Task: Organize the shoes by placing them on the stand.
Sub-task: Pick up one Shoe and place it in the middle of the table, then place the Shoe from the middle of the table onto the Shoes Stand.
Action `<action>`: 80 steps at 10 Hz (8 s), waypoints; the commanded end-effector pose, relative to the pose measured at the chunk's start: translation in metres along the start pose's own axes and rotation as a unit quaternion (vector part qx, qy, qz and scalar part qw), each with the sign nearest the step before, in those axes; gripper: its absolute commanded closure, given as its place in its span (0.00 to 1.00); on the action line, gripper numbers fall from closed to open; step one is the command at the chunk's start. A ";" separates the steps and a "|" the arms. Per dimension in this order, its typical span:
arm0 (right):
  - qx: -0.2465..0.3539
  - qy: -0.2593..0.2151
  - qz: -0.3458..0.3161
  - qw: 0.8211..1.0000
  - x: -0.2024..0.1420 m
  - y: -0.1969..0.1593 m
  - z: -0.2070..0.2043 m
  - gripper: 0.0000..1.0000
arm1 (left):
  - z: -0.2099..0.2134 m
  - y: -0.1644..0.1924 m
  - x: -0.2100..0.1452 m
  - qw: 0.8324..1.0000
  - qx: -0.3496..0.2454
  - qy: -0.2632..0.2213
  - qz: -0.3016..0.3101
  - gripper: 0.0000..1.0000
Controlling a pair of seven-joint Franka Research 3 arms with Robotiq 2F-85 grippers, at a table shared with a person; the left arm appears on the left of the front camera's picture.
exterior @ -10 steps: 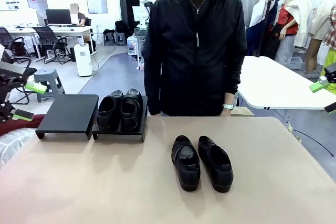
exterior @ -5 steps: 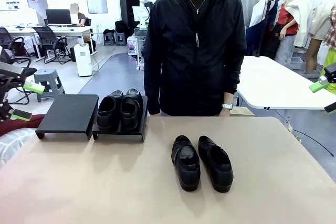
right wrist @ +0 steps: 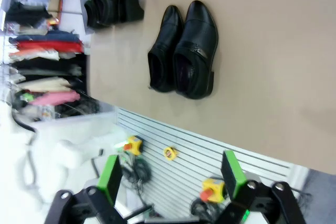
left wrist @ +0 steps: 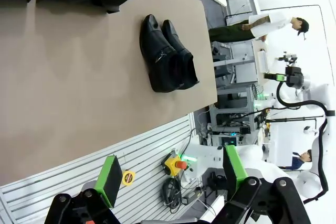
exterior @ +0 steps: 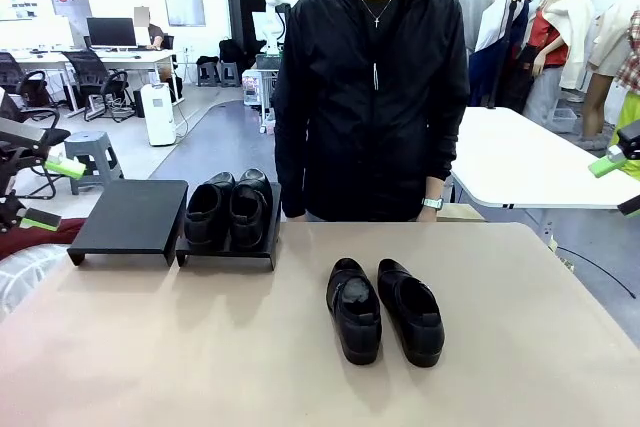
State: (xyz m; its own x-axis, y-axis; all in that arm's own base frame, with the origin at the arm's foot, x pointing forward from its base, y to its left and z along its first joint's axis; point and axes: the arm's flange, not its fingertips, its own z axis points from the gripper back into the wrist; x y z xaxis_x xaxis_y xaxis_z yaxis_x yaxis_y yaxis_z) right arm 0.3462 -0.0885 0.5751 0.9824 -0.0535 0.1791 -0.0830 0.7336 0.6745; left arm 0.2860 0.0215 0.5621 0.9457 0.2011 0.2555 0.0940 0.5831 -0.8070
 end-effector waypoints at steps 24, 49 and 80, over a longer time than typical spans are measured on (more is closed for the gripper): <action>-0.370 0.060 -0.062 0.925 0.042 0.131 -0.443 0.00 | 0.002 0.001 0.003 1.000 -0.009 0.003 -0.011 0.00; -0.164 0.084 0.092 0.979 -0.110 0.244 -0.475 1.00 | 0.002 0.001 0.003 1.000 -0.009 0.003 -0.011 0.00; 0.106 0.092 0.085 0.986 0.001 -0.042 -0.035 0.00 | 0.002 0.001 0.003 1.000 -0.009 0.003 -0.011 0.00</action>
State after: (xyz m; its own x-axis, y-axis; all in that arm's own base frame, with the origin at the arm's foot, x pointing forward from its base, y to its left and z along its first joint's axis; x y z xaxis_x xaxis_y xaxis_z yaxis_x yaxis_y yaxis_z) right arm 0.3595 -0.0908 0.5213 0.9722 0.1640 0.1673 -0.2315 0.5634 0.7931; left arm 0.2874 0.0228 0.5632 0.9470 0.1926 0.2572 0.0995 0.5854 -0.8046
